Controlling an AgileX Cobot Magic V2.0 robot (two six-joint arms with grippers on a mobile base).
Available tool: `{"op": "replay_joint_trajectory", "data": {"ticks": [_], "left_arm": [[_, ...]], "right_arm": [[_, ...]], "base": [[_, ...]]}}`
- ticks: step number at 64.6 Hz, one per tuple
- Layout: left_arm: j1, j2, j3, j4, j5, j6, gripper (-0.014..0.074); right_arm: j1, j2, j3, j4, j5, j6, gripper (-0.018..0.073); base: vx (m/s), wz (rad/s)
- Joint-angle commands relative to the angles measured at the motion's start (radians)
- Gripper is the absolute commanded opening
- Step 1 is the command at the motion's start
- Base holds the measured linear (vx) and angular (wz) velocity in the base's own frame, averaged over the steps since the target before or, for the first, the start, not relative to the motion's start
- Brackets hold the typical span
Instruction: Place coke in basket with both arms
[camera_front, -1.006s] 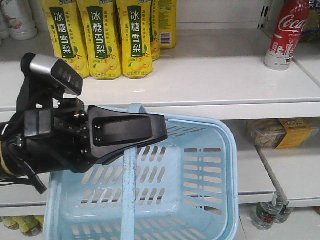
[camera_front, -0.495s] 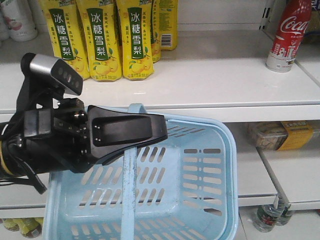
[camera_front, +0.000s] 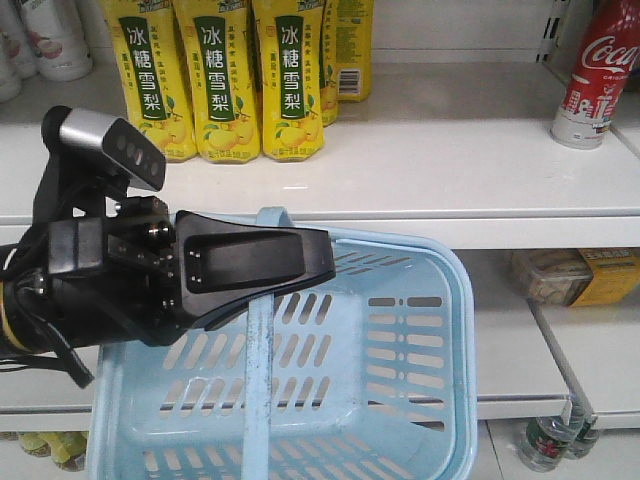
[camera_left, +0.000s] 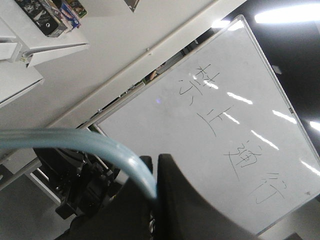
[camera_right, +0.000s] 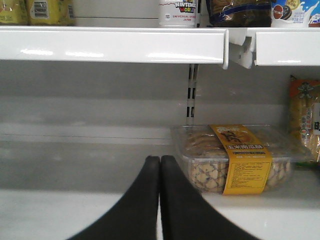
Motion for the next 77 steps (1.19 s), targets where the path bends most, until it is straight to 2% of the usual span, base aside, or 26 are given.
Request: {"op": "replay_joint_trajectory", "data": {"ticks": [1,77], "left_arm": [[-0.007,-0.027,-0.028,-0.084,-0.194,0.012,-0.0006],[-0.007,-0.027,-0.028,-0.084,-0.194,0.012,-0.0006]], "right_arm": [[-0.006,0.017,0.005,-0.008,-0.072,-0.002,-0.0010],[-0.006,0.017,0.005,-0.008,-0.072,-0.002,-0.0010]], "base": [[0.01,0.06],[0.01,0.04]]}}
